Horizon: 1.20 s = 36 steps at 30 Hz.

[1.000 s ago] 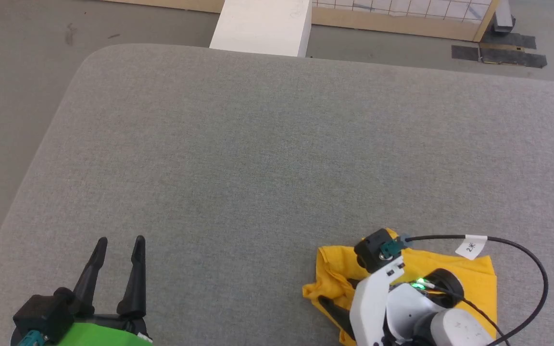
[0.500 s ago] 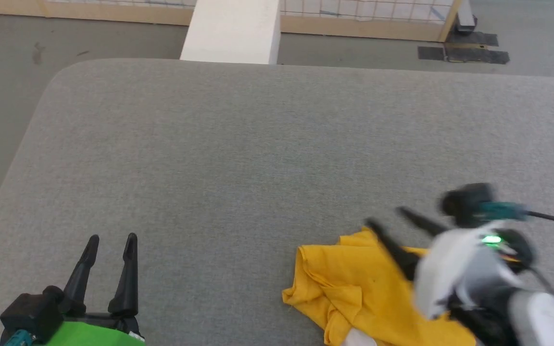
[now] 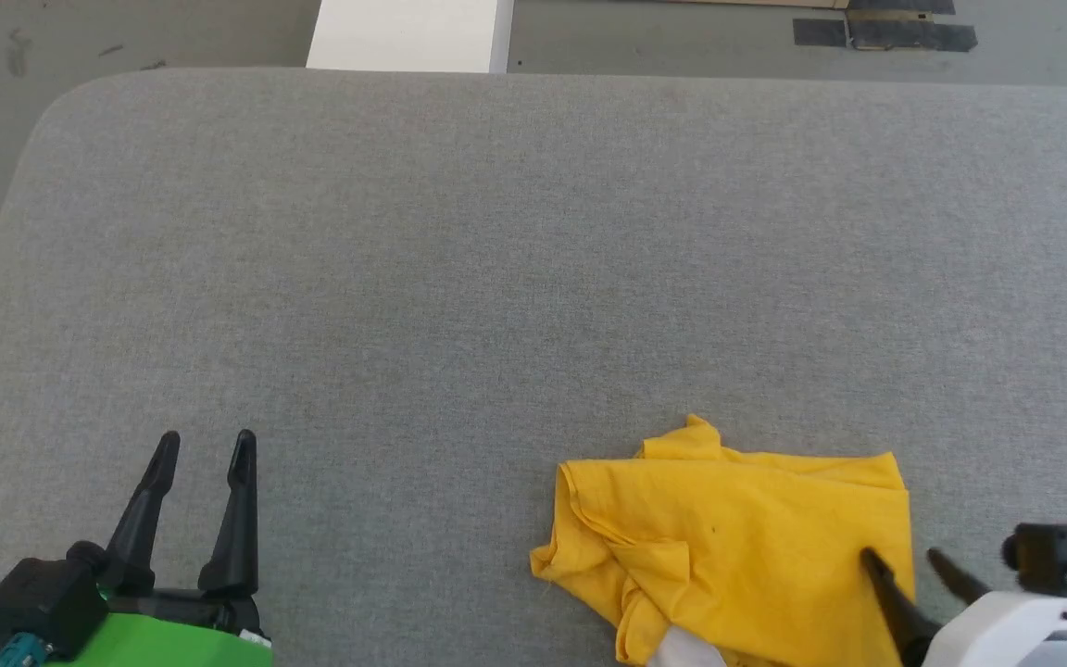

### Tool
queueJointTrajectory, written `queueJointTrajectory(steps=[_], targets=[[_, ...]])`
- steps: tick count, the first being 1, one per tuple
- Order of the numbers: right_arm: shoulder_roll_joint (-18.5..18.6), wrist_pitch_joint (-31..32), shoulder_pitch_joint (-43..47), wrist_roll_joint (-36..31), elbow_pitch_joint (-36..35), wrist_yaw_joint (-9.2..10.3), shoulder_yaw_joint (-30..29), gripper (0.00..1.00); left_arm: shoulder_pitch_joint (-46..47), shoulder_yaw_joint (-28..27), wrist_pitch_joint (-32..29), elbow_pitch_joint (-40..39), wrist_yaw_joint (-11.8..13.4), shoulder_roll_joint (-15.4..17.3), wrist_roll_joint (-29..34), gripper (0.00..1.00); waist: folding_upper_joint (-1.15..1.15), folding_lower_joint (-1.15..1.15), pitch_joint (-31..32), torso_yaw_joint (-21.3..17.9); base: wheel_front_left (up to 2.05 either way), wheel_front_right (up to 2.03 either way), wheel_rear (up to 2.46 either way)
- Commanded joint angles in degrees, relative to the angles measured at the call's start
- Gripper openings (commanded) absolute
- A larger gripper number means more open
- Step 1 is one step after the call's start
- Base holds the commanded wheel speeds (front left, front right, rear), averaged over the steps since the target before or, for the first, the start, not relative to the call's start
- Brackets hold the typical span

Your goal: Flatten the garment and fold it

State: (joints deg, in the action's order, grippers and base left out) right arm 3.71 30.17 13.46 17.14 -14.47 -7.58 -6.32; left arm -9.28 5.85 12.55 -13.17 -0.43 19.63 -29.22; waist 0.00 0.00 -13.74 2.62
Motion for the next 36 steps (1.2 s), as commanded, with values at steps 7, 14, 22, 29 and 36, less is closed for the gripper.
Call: queueJointTrajectory(steps=[7,14,22,29,36], targets=[[-0.67,-3.78,-2.68,0.33,8.57,0.09,1.2,1.0,1.29,0.08,0.17,-0.11,-0.04,0.74,0.96,1.0,0.0,0.0,0.12,1.15,0.0,0.0,0.0],[-0.77,-3.65,-4.3,2.54,12.13,0.09,2.98,0.0,1.3,0.43,0.2,-0.47,0.23,0.97,1.25,1.0,0.0,0.0,0.9,2.01,0.0,0.0,0.0],[-0.78,-4.23,-3.46,2.66,11.37,0.09,3.35,0.0,0.31,0.9,0.41,-0.26,0.59,0.7,1.29,1.0,0.0,0.0,2.43,1.47,0.0,0.0,0.0],[0.09,-3.93,-6.45,2.33,10.5,0.09,5.68,0.0,0.23,1.36,0.39,-0.69,0.84,0.92,1.84,1.0,0.0,0.0,3.52,-0.78,0.0,0.0,0.0],[6.53,-0.81,-17.46,1.4,11.87,0.09,9.2,0.0,0.95,1.87,-0.53,-2.08,1.07,1.8,2.51,1.0,0.0,0.0,4.24,-7.57,0.0,0.0,0.0]])
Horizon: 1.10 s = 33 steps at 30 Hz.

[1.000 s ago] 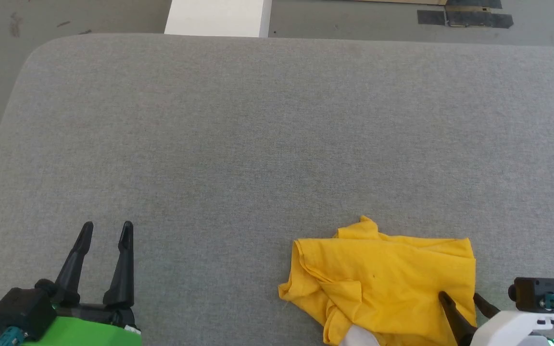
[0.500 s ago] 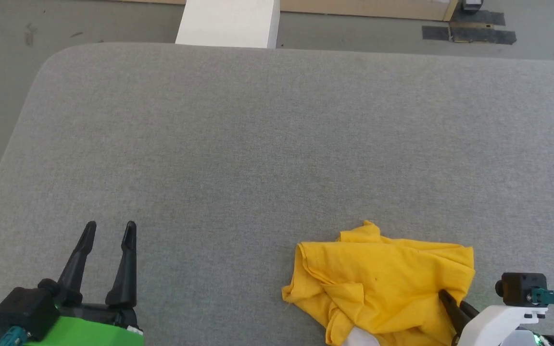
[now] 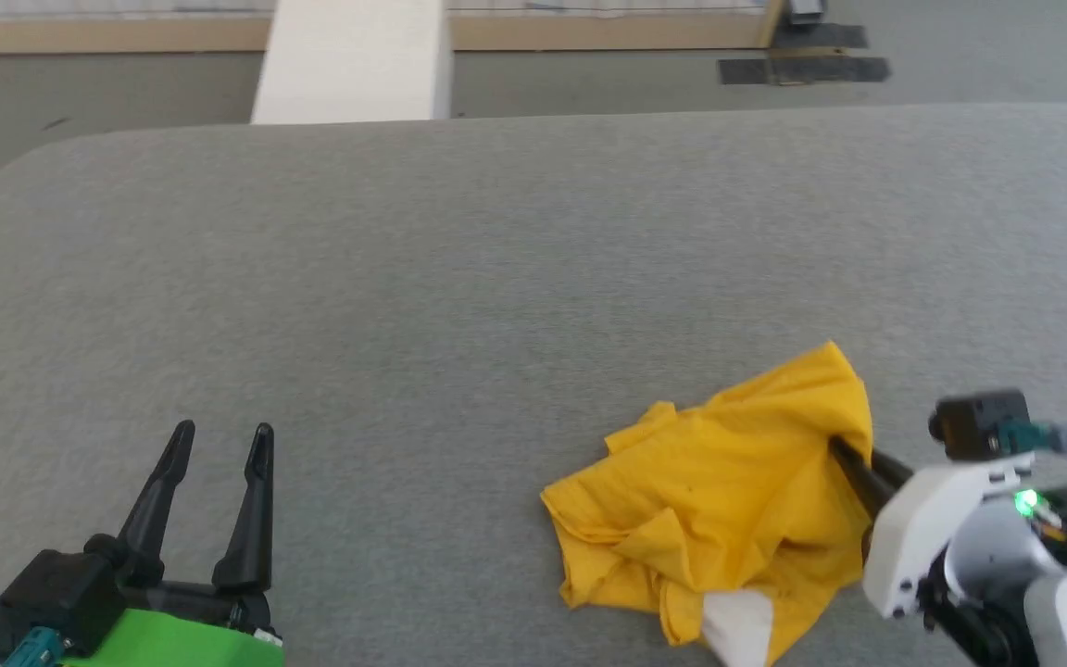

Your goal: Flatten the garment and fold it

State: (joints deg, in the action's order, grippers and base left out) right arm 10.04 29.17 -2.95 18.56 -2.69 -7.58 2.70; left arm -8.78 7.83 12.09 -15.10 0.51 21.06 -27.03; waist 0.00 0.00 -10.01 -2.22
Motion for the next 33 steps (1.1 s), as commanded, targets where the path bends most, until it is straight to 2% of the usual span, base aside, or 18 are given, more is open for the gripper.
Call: queueJointTrajectory(steps=[1,6,17,24,33], targets=[[0.83,0.78,-2.17,-0.01,0.27,0.09,0.57,0.0,0.56,0.0,-0.19,-0.28,0.12,0.45,0.4,1.0,0.0,0.0,0.59,-3.41,0.0,0.0,0.0],[5.13,3.46,-8.94,-0.2,1.79,0.09,2.66,0.0,0.82,-0.1,-0.88,-1.58,0.46,1.14,0.75,1.0,0.0,0.0,0.36,-7.89,0.0,0.0,0.0],[9.65,5.56,-20.71,-2.44,2.62,0.09,2.08,0.0,4.13,-0.74,-3.66,-6.55,0.45,4.17,1.94,1.0,0.0,0.0,-7.02,-14.8,0.0,0.0,0.0],[11.93,4.85,-26.68,-3.99,4.23,0.09,-0.48,0.0,7.67,-1.65,-5.73,-9.54,0.18,6.56,2.67,1.0,0.0,0.0,-13.24,-16.35,0.0,0.0,0.0],[17.53,4.01,-33.2,-7.54,7.42,0.09,-8.22,0.0,11.77,-3.8,-8.24,-14.89,-0.12,10.33,3.72,1.0,0.0,0.0,-22.83,-16.27,0.0,0.0,0.0]])
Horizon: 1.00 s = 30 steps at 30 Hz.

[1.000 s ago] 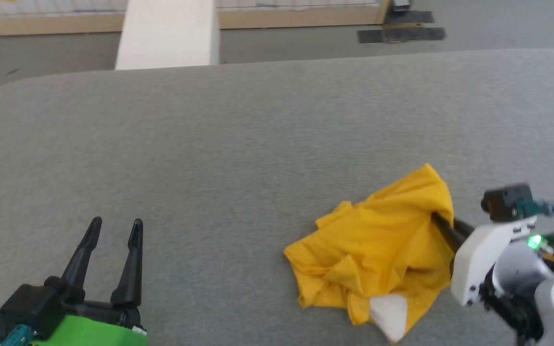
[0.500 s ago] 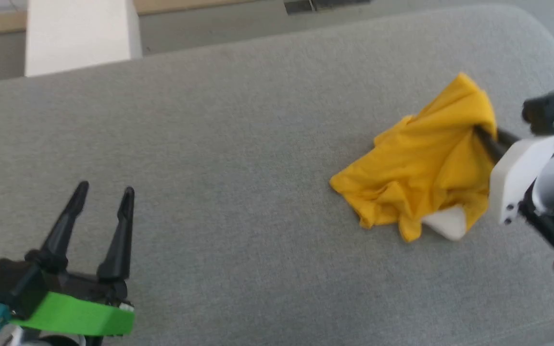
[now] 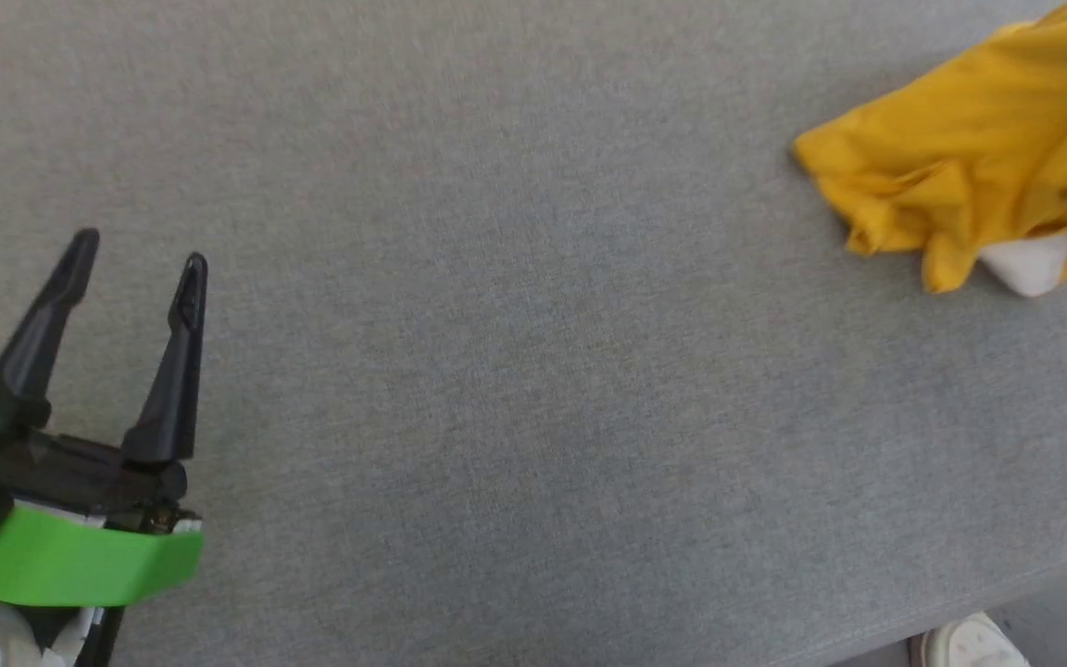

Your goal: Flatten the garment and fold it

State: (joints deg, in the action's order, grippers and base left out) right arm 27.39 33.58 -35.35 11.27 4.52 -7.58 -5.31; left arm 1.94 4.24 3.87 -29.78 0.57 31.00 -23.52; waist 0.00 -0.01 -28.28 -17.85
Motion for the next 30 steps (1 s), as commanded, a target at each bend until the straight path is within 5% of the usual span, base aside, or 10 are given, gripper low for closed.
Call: queueJointTrajectory(steps=[1,8,21,22,23,25,30], targets=[[0.9,-0.56,-1.12,-0.5,0.91,0.09,-1.24,0.0,1.44,-0.35,-0.25,-0.72,-0.18,0.67,0.3,1.0,0.0,0.01,-5.54,-0.58,0.0,0.0,0.0],[2.99,-3.56,-2.44,-2.06,6.91,0.09,-7.34,0.0,3.23,-0.8,-1.26,-2.63,-0.29,2.01,0.75,1.0,0.0,0.01,-9.77,-0.28,0.0,0.0,0.0],[5.42,-10.74,-5.2,-6.75,15.28,0.09,-8.65,0.0,3.73,-2.88,-1.64,-5.52,0.48,3.37,0.74,1.0,0.0,0.01,-13.18,-0.76,0.0,0.0,0.0],[5.64,-11.23,-5.44,-6.87,15.91,0.09,-8.53,0.13,3.78,-3.02,-1.58,-5.71,0.55,3.39,0.66,1.0,0.0,0.01,-13.32,-0.7,0.0,0.0,0.0],[5.94,-11.85,-5.67,-7.09,16.43,0.09,-8.38,0.39,3.82,-3.19,-1.52,-5.9,0.66,3.39,0.62,1.0,0.0,0.01,-13.48,-0.66,0.0,0.0,0.0],[6.3,-12.58,-6.1,-7.26,17.42,0.09,-8.12,0.47,3.82,-3.44,-1.46,-6.31,0.81,3.41,0.49,1.0,0.0,0.01,-13.83,-0.6,0.0,0.0,0.0],[6.78,-13.89,-7.43,-7.53,19.46,0.09,-7.31,1.0,4.08,-3.93,0.2,-7.14,0.73,2.86,-0.48,1.0,0.0,0.01,-14.38,-0.42,0.0,0.0,0.0]])
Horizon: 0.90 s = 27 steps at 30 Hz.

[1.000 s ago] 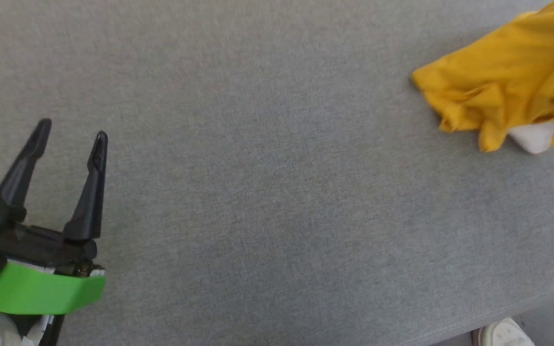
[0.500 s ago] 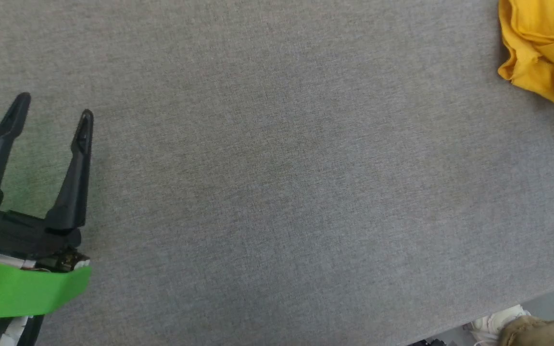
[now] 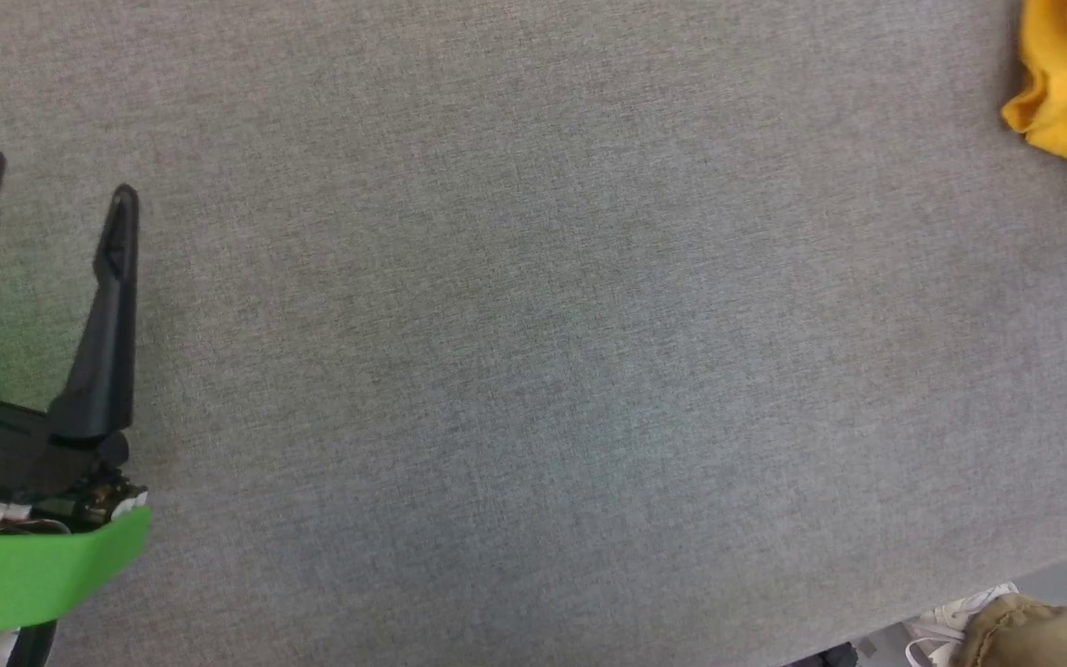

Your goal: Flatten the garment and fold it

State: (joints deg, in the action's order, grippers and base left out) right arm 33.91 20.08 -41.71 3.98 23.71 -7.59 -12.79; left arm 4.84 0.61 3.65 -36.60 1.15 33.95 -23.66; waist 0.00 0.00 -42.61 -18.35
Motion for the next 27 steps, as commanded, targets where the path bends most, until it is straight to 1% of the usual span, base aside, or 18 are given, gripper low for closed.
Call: queueJointTrajectory(steps=[1,7,10,13,18,22,27], targets=[[0.85,-1.12,-1.97,-0.33,1.76,0.1,1.06,1.0,1.37,-0.39,1.42,-0.24,0.04,-0.64,-1.3,1.0,0.0,0.0,0.09,0.5,0.0,0.0,0.0],[1.95,-1.96,-2.71,-0.12,3.89,0.1,2.18,1.0,1.14,0.34,2.8,1.45,-0.23,-1.17,-1.33,1.0,0.0,0.0,1.91,1.35,0.0,0.0,0.0],[2.88,-2.29,-2.71,-0.04,4.57,0.1,2.57,1.0,1.03,0.42,4.05,3.0,0.75,-2.34,-0.89,1.0,0.0,0.0,3.81,1.92,0.0,0.0,0.0],[3.55,-3.04,-2.42,0.12,4.72,0.1,3.31,1.0,0.7,0.73,5.82,4.98,1.6,-3.6,-0.18,1.0,0.0,0.0,6.72,2.63,0.0,0.0,0.0],[3.52,-4.47,-1.61,0.61,3.93,0.1,4.5,1.0,-1.16,2.08,7.78,8.56,2.19,-5.77,-0.13,1.0,0.0,0.0,12.86,3.99,0.0,0.0,0.0],[2.04,-5.52,0.26,1.36,2.32,0.1,5.48,1.0,-3.15,3.3,8.63,11.67,2.71,-7.55,-0.28,1.0,0.0,0.0,18.3,5.47,0.0,0.0,0.0],[-2.15,-6.6,5.21,3.25,-1.7,0.1,5.09,1.0,-6.06,4.92,9.59,15.52,3.26,-10.21,-0.83,1.0,0.0,0.0,25.45,8.08,0.0,0.0,0.0]])
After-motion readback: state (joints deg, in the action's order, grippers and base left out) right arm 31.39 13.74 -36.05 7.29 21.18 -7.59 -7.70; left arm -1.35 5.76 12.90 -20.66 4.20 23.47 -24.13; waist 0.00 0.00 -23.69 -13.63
